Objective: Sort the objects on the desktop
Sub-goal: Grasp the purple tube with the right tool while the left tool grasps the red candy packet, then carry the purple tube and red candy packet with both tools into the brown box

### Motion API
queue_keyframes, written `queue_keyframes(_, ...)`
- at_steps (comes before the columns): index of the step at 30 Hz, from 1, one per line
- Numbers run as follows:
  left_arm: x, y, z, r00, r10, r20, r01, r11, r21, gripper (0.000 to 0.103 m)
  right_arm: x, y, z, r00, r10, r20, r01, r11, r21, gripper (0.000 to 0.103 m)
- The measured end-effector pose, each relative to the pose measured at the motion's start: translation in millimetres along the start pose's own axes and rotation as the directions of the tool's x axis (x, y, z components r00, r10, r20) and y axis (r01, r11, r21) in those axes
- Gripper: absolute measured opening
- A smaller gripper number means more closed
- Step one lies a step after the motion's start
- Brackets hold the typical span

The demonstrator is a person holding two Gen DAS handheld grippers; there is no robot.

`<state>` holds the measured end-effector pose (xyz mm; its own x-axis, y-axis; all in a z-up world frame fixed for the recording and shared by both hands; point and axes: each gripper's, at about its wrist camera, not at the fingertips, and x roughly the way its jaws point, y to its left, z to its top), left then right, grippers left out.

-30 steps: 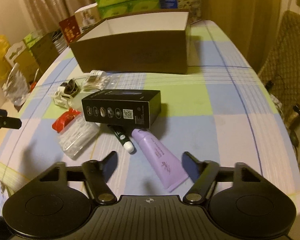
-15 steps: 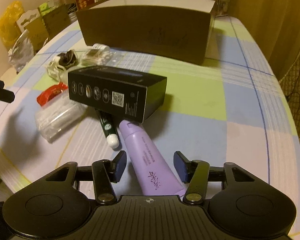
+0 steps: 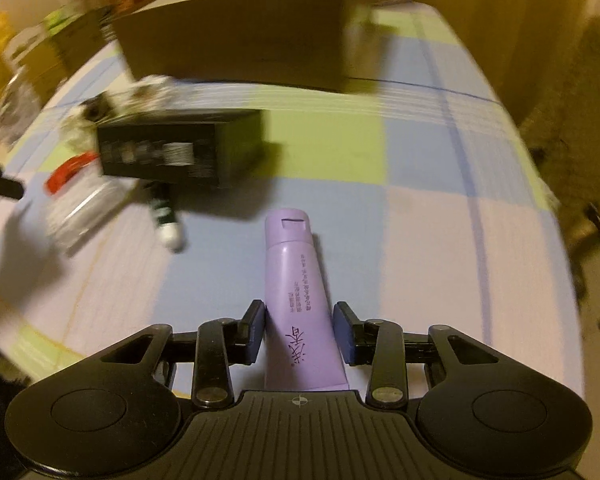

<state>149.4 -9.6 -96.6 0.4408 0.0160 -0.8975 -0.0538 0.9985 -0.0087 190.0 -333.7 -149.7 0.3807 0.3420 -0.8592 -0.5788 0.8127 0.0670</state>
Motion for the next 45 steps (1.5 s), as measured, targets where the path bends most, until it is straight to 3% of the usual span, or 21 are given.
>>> queue_keyframes(5,13.7,-7.7,9.0,1.0,-0.024,0.008,0.024,0.999,0.033,0.092,-5.3,-26.1,-1.0,0.998,-0.066,-0.003,0.066,0.993,0.101,0.035)
queue_keyframes(14,41.1,-11.7,27.2,0.999,-0.044,0.005,0.043,0.995,0.094,0.07,-9.3,-43.3,-1.2,0.997,-0.073,-0.003,0.073,0.987,0.146,0.035)
queue_keyframes(23,66.7,-11.5,39.6,0.996,-0.081,-0.046,0.087,0.987,0.138,0.038,-7.5,-47.9,1.1,0.998,-0.059,0.002,0.059,0.989,0.139,0.035)
queue_keyframes(27,66.0,-12.2,38.1,0.997,-0.067,-0.028,0.071,0.986,0.153,0.025,-6.3,-49.5,2.6,0.999,-0.048,0.007,0.046,0.991,0.125,0.035)
queue_keyframes(37,48.5,4.6,11.5,0.999,-0.01,-0.033,0.011,0.999,0.036,0.023,3.2,-50.9,14.3,0.999,-0.03,0.022,0.029,0.997,0.066,0.036)
queue_keyframes(42,38.4,7.0,-2.9,0.999,0.019,-0.045,-0.02,1.0,-0.022,0.022,8.0,-41.0,20.6,0.999,-0.04,-0.014,0.04,0.998,-0.038,0.031)
queue_keyframes(45,31.1,5.3,-7.1,0.999,0.019,-0.038,-0.021,0.998,-0.054,0.021,8.2,-43.5,23.3,1.0,-0.005,-0.027,0.004,1.0,-0.028,0.031)
